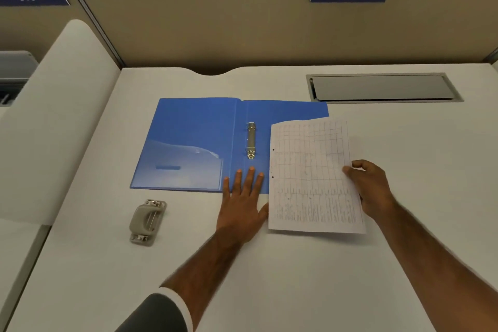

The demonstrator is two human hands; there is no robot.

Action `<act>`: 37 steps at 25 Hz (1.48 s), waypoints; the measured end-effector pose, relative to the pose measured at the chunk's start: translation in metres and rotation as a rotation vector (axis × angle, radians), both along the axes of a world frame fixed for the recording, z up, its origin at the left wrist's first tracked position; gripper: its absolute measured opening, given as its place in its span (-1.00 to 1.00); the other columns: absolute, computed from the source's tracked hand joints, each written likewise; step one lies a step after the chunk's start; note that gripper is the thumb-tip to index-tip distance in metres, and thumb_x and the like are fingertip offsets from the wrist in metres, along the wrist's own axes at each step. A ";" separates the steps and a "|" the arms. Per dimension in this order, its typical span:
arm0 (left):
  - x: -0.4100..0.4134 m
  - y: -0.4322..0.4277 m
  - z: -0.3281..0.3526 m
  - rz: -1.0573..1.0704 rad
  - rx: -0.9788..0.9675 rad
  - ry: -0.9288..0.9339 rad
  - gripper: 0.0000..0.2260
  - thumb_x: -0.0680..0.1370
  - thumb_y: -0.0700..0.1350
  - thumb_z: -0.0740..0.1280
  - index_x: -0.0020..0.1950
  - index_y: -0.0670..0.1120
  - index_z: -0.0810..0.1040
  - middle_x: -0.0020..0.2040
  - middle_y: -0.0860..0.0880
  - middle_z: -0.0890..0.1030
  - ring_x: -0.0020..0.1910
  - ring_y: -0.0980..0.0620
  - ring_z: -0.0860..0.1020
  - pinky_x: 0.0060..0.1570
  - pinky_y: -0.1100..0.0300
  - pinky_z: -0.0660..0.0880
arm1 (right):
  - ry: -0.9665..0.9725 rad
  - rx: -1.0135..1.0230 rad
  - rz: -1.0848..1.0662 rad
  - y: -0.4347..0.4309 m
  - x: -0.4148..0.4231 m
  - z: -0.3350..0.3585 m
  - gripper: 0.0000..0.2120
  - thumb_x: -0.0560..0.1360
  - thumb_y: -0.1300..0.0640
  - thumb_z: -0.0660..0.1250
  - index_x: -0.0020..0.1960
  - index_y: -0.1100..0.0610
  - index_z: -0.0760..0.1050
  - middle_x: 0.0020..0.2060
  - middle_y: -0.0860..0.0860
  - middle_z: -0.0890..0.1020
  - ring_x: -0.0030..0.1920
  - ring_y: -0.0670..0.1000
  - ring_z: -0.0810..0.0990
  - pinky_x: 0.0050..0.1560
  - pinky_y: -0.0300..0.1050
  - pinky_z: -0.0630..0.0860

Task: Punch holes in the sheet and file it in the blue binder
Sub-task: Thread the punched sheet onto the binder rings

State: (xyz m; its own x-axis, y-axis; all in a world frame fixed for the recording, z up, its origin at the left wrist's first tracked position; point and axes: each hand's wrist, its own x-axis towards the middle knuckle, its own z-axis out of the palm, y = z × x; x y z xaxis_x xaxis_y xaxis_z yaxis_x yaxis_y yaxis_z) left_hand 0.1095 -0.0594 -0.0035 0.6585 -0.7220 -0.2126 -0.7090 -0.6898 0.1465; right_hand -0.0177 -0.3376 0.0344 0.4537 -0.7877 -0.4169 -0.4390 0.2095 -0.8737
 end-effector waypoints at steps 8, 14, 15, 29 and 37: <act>-0.064 0.008 -0.007 -0.049 0.012 -0.033 -0.38 0.59 0.30 -0.31 0.60 0.06 -0.27 0.61 0.02 -0.28 0.57 -0.12 -0.30 0.49 -0.19 -0.24 | 0.134 -0.145 -0.002 -0.022 -0.015 -0.009 -0.88 0.53 0.14 0.35 0.03 0.17 0.57 0.01 0.10 0.67 -0.03 0.17 0.67 0.09 0.21 0.61; -0.078 -0.014 -0.002 -0.015 0.058 0.014 -0.40 0.63 0.23 -0.22 0.57 0.03 -0.37 0.57 0.00 -0.39 0.55 -0.13 -0.38 0.50 -0.22 -0.28 | 0.209 -0.240 0.015 -0.031 -0.015 -0.014 -0.87 0.54 0.10 0.33 0.02 0.15 0.54 0.02 0.08 0.65 -0.05 0.11 0.64 0.01 0.05 0.60; -0.077 -0.015 -0.001 -0.019 0.051 0.024 -0.41 0.64 0.21 -0.20 0.57 0.03 -0.36 0.57 0.01 -0.39 0.55 -0.12 -0.37 0.50 -0.20 -0.29 | 0.233 -0.265 0.019 -0.032 -0.014 -0.016 -0.86 0.54 0.09 0.33 0.02 0.15 0.54 0.02 0.09 0.65 -0.06 0.10 0.62 -0.02 0.00 0.57; 0.023 0.160 0.025 0.552 0.020 -0.164 -0.61 0.56 -0.16 0.27 0.39 -0.20 0.39 0.46 -0.28 0.33 0.41 -0.34 0.29 0.19 -0.26 0.42 | 0.185 -0.904 0.501 0.085 0.022 -0.010 -0.83 0.57 0.16 0.29 0.13 0.16 0.55 0.06 0.10 0.59 0.07 0.07 0.54 0.11 -0.05 0.49; 0.026 0.163 0.020 0.555 0.031 -0.179 -0.65 0.59 -0.19 0.20 0.37 -0.24 0.41 0.45 -0.28 0.36 0.48 -0.35 0.21 -0.03 -0.25 0.50 | 0.219 -0.777 0.654 0.105 0.053 -0.025 -0.81 0.64 0.13 0.20 0.11 0.16 0.55 -0.01 0.08 0.62 -0.12 -0.09 0.44 -0.08 -0.25 0.37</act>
State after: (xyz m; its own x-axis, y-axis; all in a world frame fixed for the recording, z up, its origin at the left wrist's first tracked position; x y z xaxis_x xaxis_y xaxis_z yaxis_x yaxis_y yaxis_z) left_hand 0.1355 0.1036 0.0170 0.9641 -0.2534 -0.0792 -0.2517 -0.9673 0.0315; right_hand 0.0353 -0.2323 0.0099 0.8647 -0.5017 -0.0245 -0.4296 -0.7133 -0.5537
